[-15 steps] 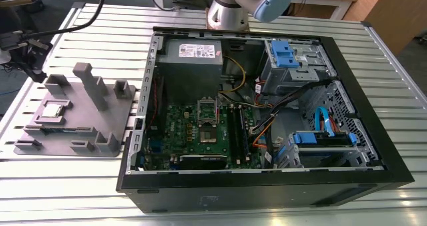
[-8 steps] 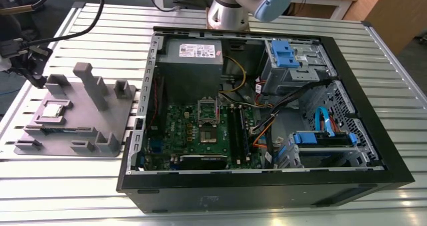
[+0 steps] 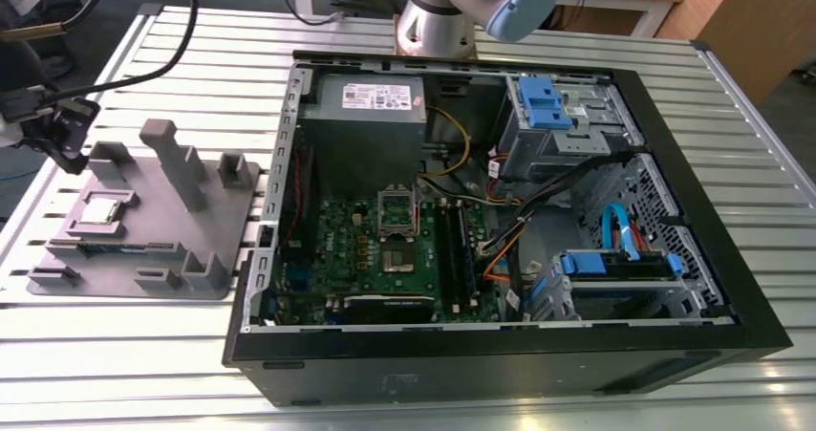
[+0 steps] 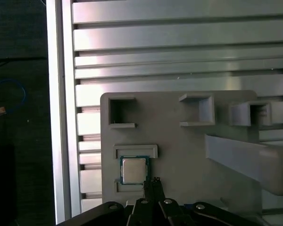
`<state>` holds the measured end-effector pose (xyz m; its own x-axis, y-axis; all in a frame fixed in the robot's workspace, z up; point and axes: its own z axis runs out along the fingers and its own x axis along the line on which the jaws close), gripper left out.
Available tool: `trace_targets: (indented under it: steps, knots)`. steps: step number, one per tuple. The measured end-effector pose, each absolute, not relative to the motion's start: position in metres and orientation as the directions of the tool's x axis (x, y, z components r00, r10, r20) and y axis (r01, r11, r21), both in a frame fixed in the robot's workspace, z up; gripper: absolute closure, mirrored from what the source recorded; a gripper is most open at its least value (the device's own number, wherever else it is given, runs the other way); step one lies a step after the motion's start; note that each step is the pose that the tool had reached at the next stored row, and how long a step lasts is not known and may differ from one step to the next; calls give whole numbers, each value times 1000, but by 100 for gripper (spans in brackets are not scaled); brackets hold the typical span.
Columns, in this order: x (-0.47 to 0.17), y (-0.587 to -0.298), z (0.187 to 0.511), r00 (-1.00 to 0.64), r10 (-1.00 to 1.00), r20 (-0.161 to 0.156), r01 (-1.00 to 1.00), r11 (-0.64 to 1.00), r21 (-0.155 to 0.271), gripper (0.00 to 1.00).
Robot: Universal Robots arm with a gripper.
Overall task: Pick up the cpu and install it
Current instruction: 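Reach for the cpu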
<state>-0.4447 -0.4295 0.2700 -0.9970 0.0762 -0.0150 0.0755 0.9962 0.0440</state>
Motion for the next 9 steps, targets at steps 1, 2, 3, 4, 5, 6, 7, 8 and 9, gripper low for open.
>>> trace_targets:
  steps: [1, 2, 3, 4, 5, 6, 7, 8, 9]
  knots:
    - [-445, -430, 269, -997, 76, -15, 76, 996, 44, 89]
    - [-446, -431, 267, -997, 76, -14, 76, 996, 44, 89]
    - [-447, -431, 266, -997, 76, -14, 76, 996, 44, 89]
    - [-447, -432, 265, -997, 76, -14, 76, 996, 44, 89]
    - [-448, -433, 263, -997, 76, -13, 76, 996, 44, 89]
    - [-448, -433, 262, -997, 76, -13, 76, 996, 44, 89]
    - [-449, -433, 261, -997, 76, -13, 76, 996, 44, 89]
    - [-449, -434, 259, -997, 76, -12, 76, 996, 44, 89]
    - [-449, -434, 258, -997, 76, -12, 76, 996, 44, 89]
